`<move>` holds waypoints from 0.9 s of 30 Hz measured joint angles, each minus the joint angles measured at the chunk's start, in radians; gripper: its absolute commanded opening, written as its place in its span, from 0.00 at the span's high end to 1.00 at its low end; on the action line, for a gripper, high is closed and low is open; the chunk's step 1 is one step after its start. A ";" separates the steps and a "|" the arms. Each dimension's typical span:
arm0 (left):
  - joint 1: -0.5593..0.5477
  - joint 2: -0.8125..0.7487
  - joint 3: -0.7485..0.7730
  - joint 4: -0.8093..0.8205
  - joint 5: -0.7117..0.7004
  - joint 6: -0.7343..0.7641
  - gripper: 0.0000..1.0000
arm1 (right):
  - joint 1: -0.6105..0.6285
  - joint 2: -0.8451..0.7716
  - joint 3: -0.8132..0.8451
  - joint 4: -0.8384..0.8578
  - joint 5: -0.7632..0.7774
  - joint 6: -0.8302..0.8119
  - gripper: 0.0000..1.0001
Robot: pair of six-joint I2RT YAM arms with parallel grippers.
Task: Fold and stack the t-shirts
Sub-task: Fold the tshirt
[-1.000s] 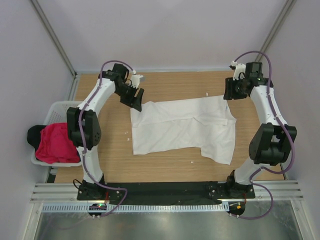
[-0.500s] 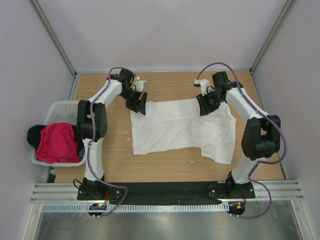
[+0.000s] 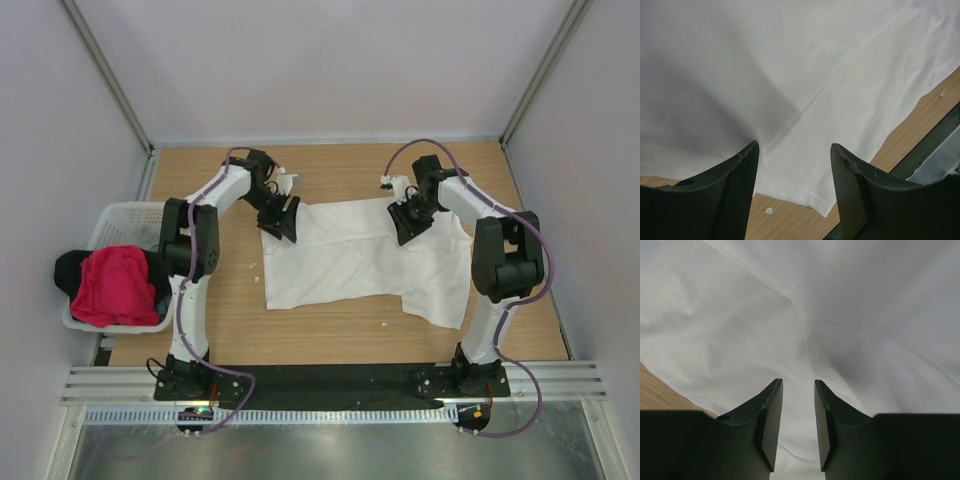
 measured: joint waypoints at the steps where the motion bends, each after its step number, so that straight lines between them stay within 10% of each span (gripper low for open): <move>1: 0.000 0.002 -0.002 -0.001 0.000 0.000 0.40 | 0.003 0.006 -0.001 0.004 0.005 0.000 0.62; 10: 0.000 0.032 -0.004 0.000 -0.035 -0.005 0.40 | 0.016 0.063 -0.003 0.079 0.090 0.005 0.62; 19: 0.000 0.040 -0.001 -0.003 -0.058 -0.004 0.39 | 0.018 0.096 -0.003 0.128 0.147 0.019 0.97; 27: 0.000 0.056 0.037 -0.014 -0.088 0.001 0.39 | 0.005 0.103 0.079 0.036 0.067 0.004 0.99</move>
